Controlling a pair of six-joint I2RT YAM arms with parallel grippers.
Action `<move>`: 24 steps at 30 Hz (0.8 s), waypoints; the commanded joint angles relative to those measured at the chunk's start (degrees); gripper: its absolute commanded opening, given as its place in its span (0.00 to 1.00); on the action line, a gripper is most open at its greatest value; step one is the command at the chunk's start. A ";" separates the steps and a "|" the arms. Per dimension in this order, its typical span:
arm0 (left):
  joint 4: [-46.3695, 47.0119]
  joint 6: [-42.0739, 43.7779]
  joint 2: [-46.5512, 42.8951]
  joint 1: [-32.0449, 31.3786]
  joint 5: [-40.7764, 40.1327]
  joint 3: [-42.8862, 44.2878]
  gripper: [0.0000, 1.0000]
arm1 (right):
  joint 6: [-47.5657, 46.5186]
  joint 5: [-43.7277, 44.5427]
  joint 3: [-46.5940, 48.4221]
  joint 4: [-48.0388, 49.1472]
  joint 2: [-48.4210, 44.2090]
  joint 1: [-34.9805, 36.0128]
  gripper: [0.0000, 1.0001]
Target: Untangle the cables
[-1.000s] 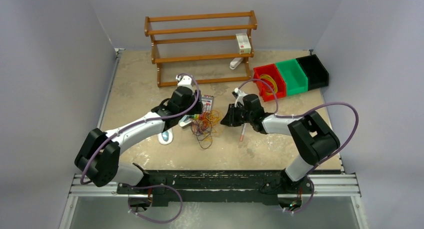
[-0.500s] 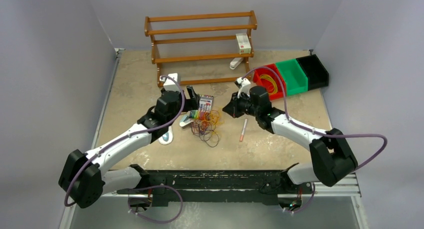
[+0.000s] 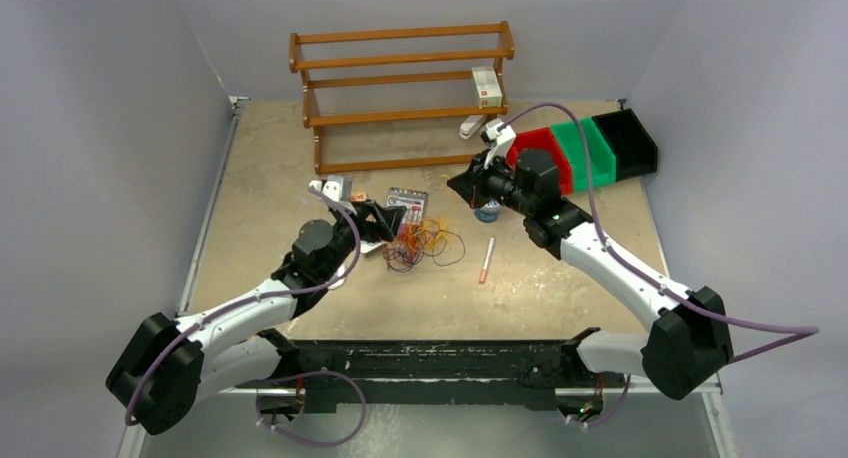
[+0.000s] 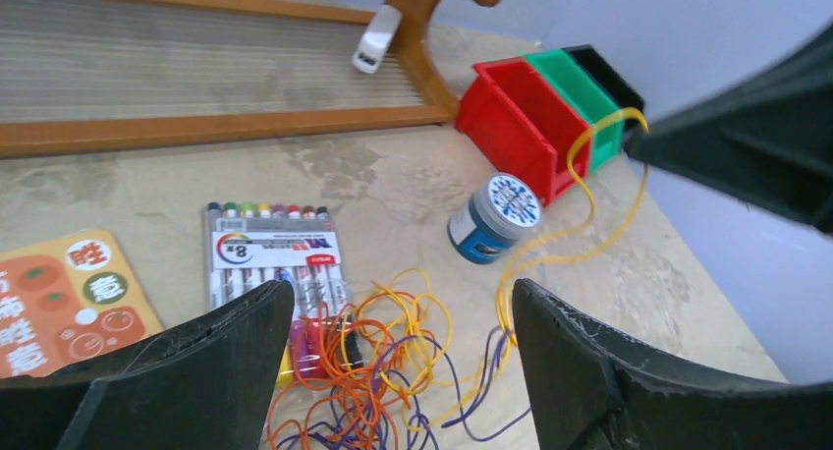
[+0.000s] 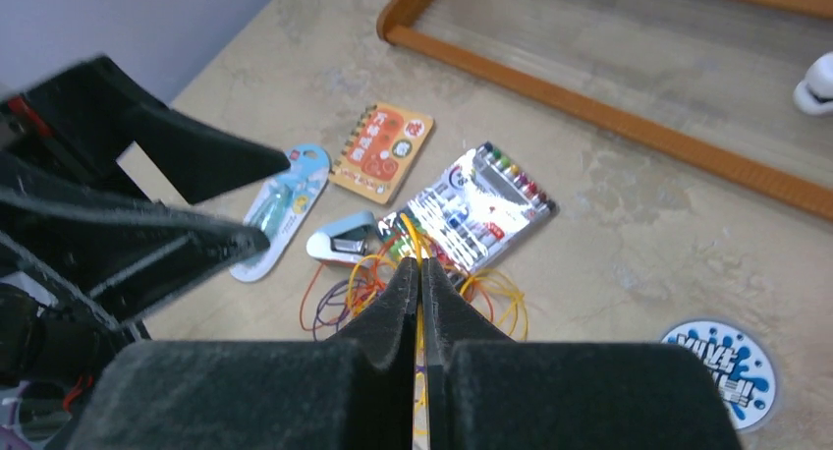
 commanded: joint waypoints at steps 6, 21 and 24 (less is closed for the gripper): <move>30.47 10.24 2.14 -2.85 11.99 -5.12 0.79 | 1.63 -0.31 7.06 0.02 -0.09 0.37 0.00; 42.18 19.43 22.55 -8.36 7.08 3.90 0.80 | 2.57 -5.23 9.51 -0.36 0.57 0.39 0.00; 44.13 19.58 25.76 -8.34 7.56 5.79 0.80 | 2.69 -6.43 9.61 -0.36 0.28 0.36 0.00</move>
